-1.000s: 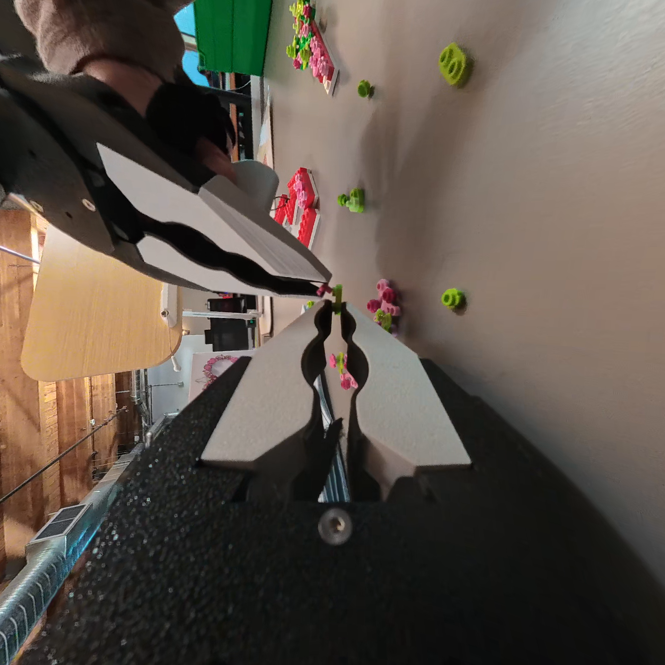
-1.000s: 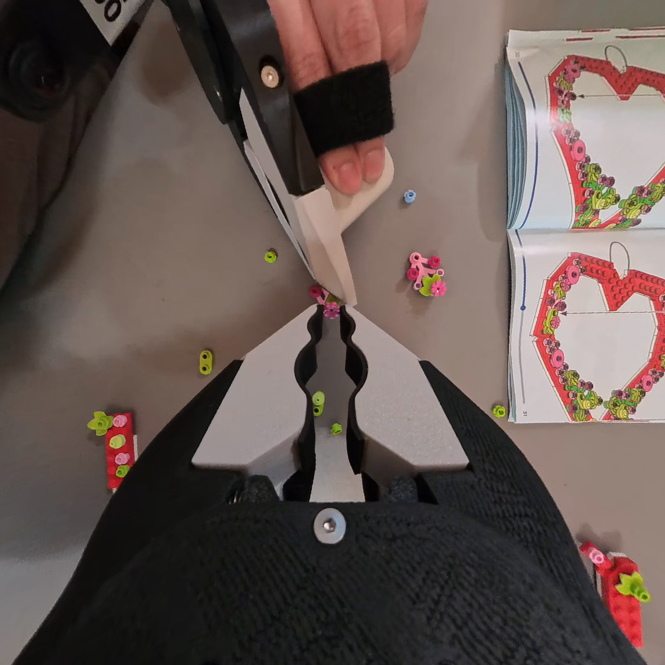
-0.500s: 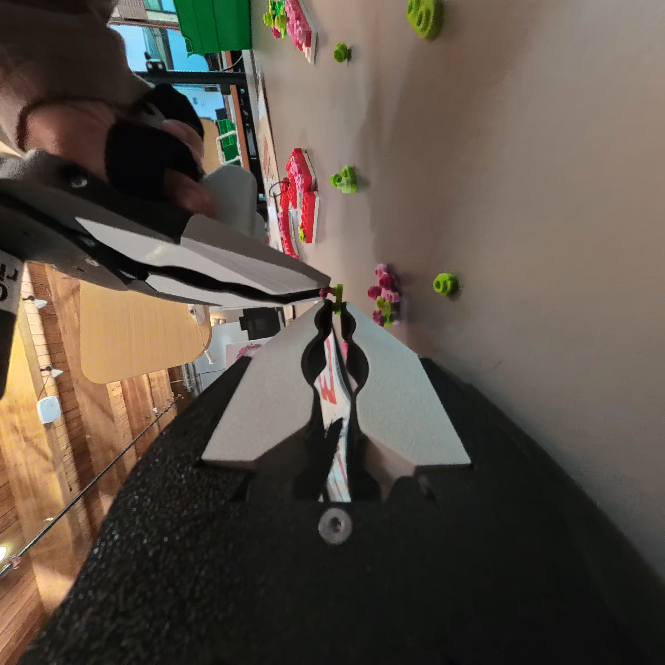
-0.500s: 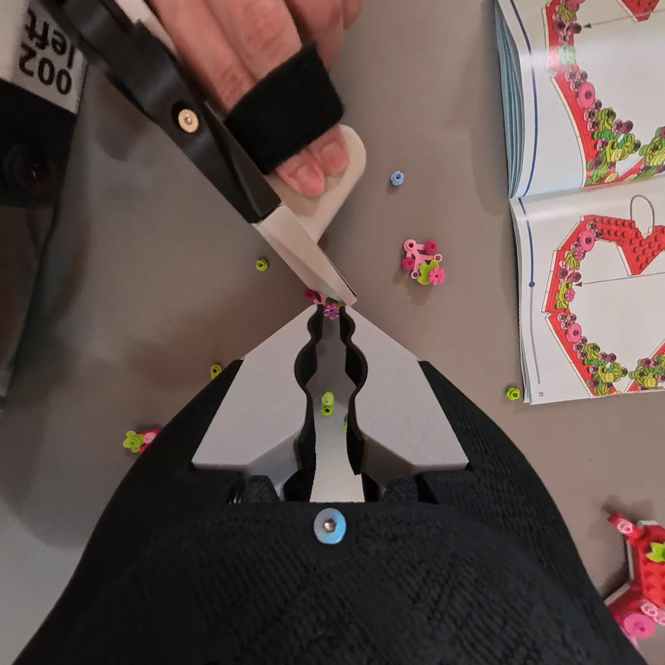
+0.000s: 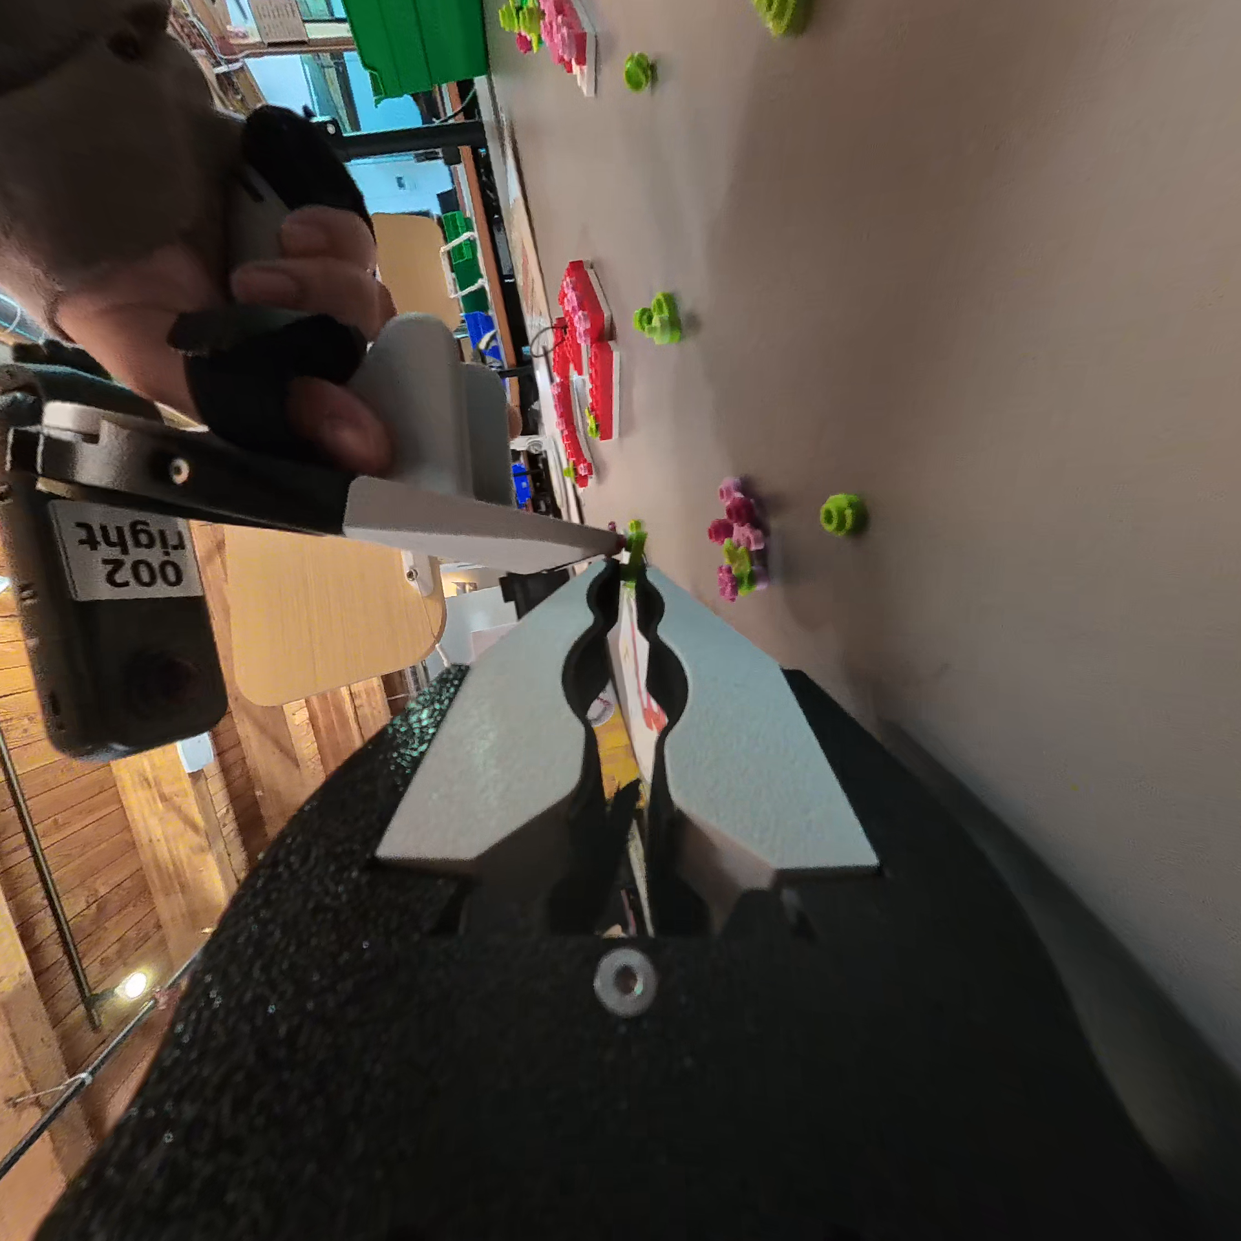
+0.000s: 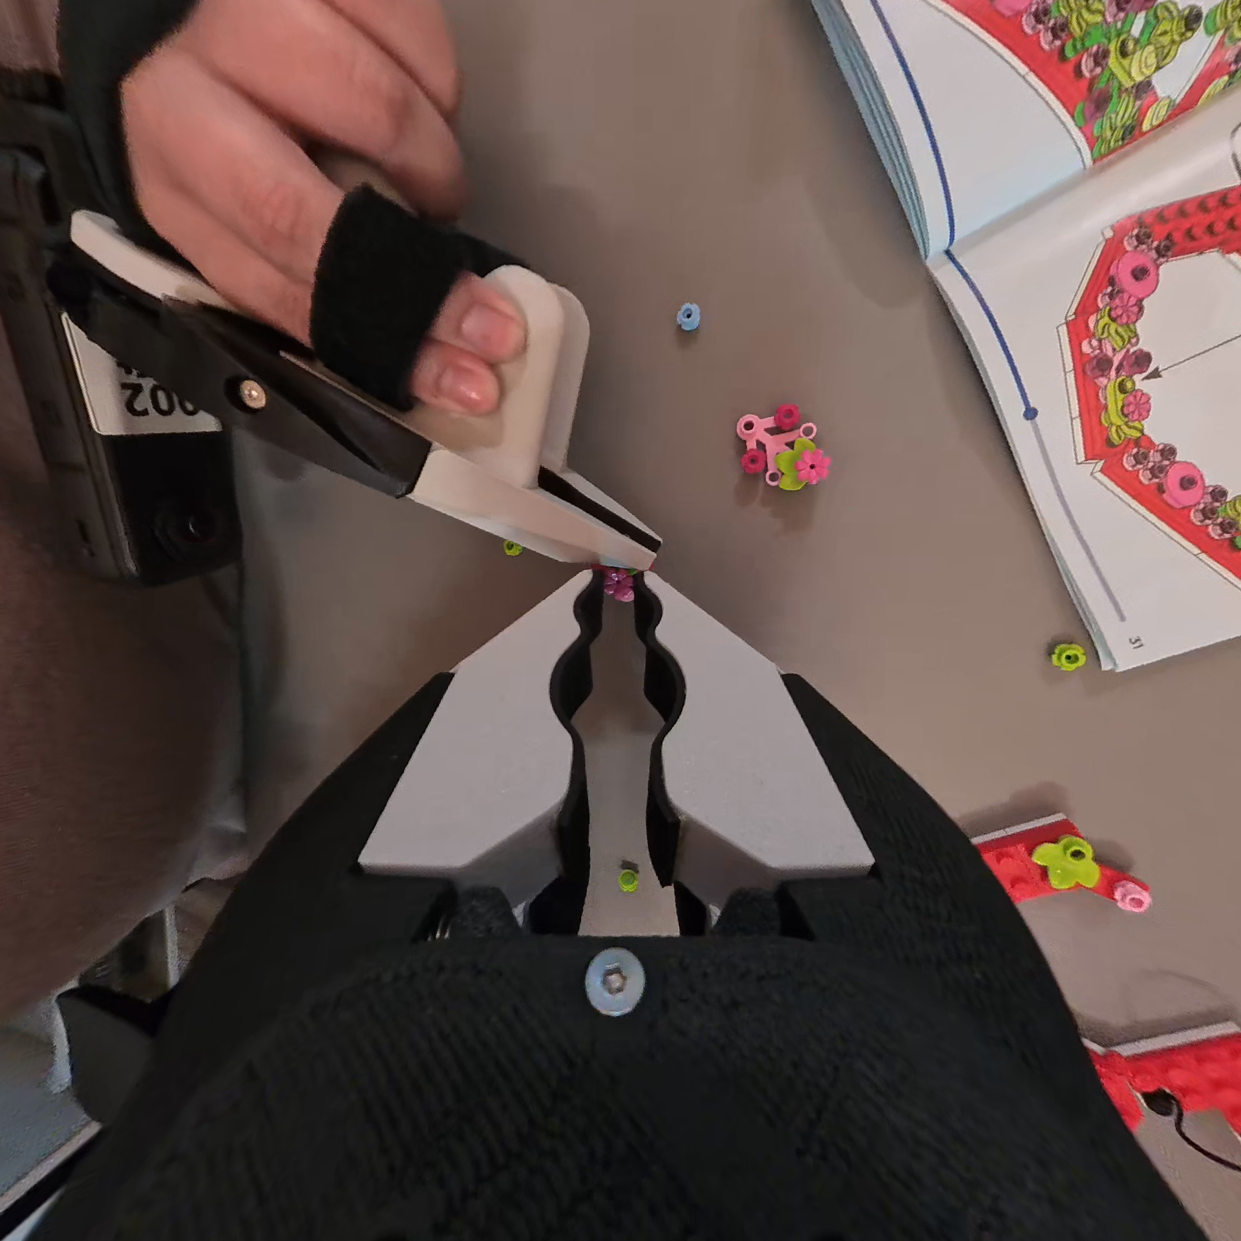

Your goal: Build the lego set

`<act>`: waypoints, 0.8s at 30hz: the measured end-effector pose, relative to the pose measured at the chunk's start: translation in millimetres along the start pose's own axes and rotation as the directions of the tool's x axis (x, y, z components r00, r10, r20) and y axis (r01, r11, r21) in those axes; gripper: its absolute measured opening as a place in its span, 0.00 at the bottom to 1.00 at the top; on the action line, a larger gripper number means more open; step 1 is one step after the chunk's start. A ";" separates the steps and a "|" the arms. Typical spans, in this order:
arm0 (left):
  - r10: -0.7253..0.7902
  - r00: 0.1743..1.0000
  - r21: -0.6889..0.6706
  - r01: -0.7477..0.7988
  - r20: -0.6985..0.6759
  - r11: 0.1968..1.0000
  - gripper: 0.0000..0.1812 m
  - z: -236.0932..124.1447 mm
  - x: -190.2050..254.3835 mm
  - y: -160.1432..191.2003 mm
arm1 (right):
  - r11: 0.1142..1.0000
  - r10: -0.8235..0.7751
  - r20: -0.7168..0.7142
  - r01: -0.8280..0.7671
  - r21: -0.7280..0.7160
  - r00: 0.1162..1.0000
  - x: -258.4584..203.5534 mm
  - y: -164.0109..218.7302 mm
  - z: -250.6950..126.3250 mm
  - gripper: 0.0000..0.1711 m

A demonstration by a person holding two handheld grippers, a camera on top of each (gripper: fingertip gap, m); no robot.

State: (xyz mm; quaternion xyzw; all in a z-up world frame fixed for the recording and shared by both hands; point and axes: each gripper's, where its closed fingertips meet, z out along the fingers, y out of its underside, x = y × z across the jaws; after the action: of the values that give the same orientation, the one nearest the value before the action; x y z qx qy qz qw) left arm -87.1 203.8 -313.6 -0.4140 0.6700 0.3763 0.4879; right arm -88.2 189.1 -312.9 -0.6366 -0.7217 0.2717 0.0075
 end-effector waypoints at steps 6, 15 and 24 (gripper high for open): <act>0.000 1.000 0.007 0.000 -0.001 1.000 0.01 -0.1 0.9 -1.9 | 0.997 -0.064 -0.032 0.063 -0.052 0.997 -0.3 2.6 0.9 0.04; -0.041 0.999 0.023 0.041 -0.014 0.999 0.01 0.1 0.8 -3.1 | 0.998 -0.047 -0.028 0.046 -0.041 0.999 -0.3 2.7 -0.5 0.06; -0.130 0.991 0.015 0.130 -0.032 0.991 0.01 1.3 -1.2 0.3 | 0.995 -0.084 -0.069 0.088 0.047 0.994 1.8 -5.7 -12.2 0.16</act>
State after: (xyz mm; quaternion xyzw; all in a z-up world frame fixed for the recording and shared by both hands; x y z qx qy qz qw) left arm -86.7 205.3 -312.7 -0.4585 0.6522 0.3317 0.5044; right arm -89.3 195.2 -300.8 -0.6133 -0.7408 0.2675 0.0594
